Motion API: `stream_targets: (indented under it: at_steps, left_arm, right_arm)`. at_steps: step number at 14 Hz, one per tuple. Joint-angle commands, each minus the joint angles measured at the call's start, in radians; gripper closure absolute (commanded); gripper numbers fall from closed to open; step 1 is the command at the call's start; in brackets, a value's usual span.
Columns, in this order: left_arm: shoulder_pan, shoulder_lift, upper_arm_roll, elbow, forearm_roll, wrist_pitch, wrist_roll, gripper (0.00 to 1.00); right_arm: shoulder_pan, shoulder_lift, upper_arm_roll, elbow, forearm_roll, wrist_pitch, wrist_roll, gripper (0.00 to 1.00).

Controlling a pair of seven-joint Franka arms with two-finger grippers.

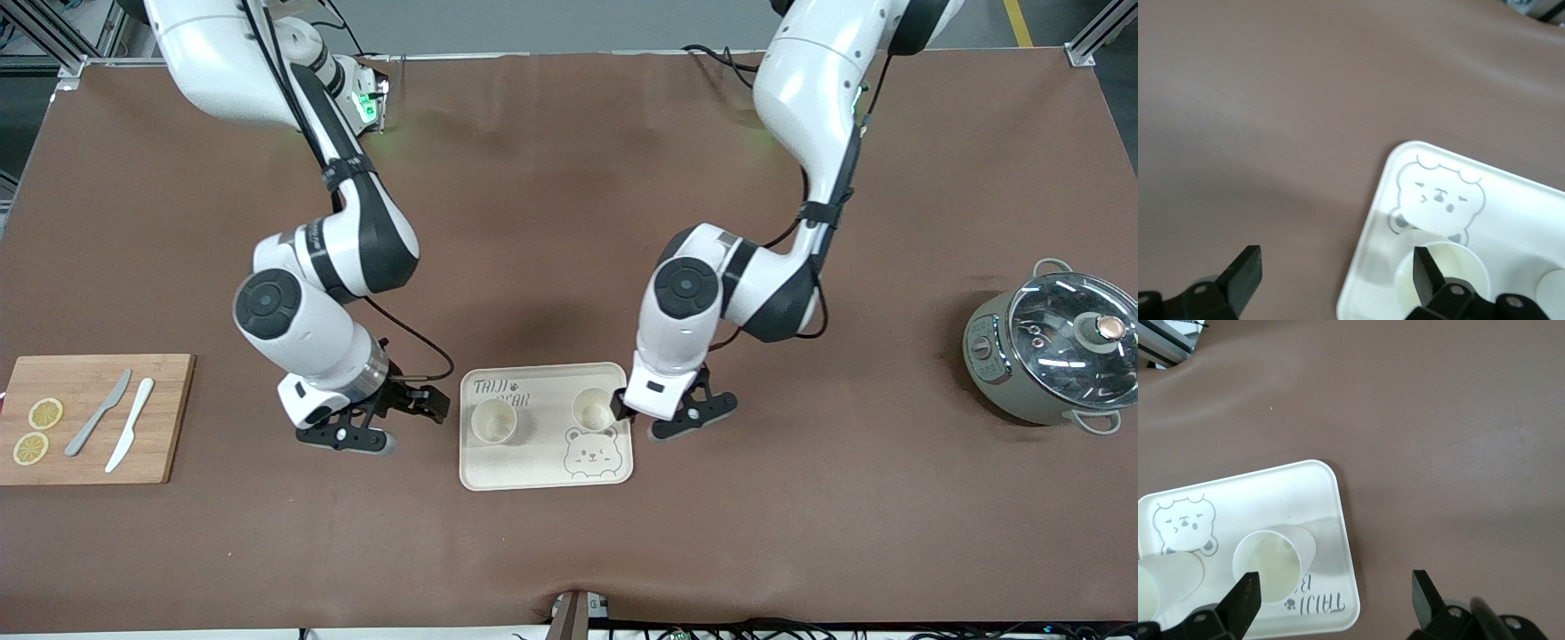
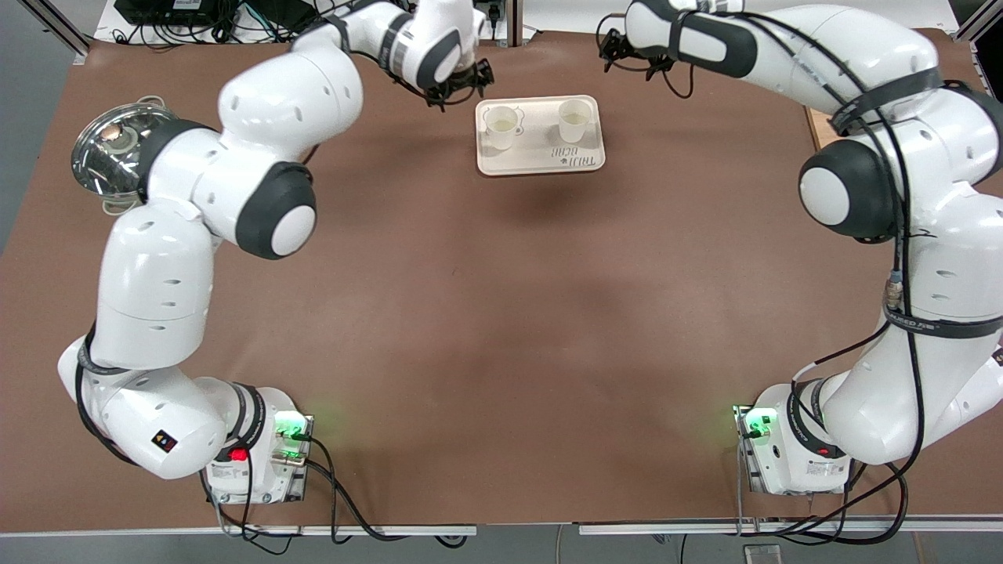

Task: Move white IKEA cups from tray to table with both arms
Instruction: 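Reach both grippers down toward the two white cups on the tray, then close the left gripper on one cup while the right gripper grasps the other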

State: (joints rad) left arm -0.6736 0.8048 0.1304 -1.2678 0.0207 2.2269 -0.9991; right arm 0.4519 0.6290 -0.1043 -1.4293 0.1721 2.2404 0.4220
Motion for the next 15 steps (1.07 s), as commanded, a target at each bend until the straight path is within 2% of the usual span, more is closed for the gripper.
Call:
stream_targets:
  at_steps: [1,10,11,14,15]
  left_arm:
    - [-0.03,0.048,0.02,0.051,0.021,0.023,-0.061,0.0]
    - [-0.075,0.122,0.026,0.074,0.021,0.115,-0.164,0.0]
    - [-0.076,0.129,0.026,0.074,0.021,0.117,-0.185,0.02]
    - [-0.077,0.136,0.025,0.073,0.021,0.135,-0.202,0.57]
    - [-0.081,0.134,0.025,0.071,0.021,0.135,-0.207,0.71]
  right_arm:
    - [0.019,0.053,-0.009,0.03,0.004,0.037,0.012,0.0]
    - [0.06,0.129,-0.009,0.027,-0.005,0.123,0.064,0.0]
    - [0.063,0.136,-0.009,0.027,-0.003,0.134,0.064,0.0]
    - [0.071,0.167,-0.009,0.027,-0.005,0.163,0.064,0.0]
    - [0.076,0.175,-0.009,0.027,-0.005,0.175,0.064,0.0]
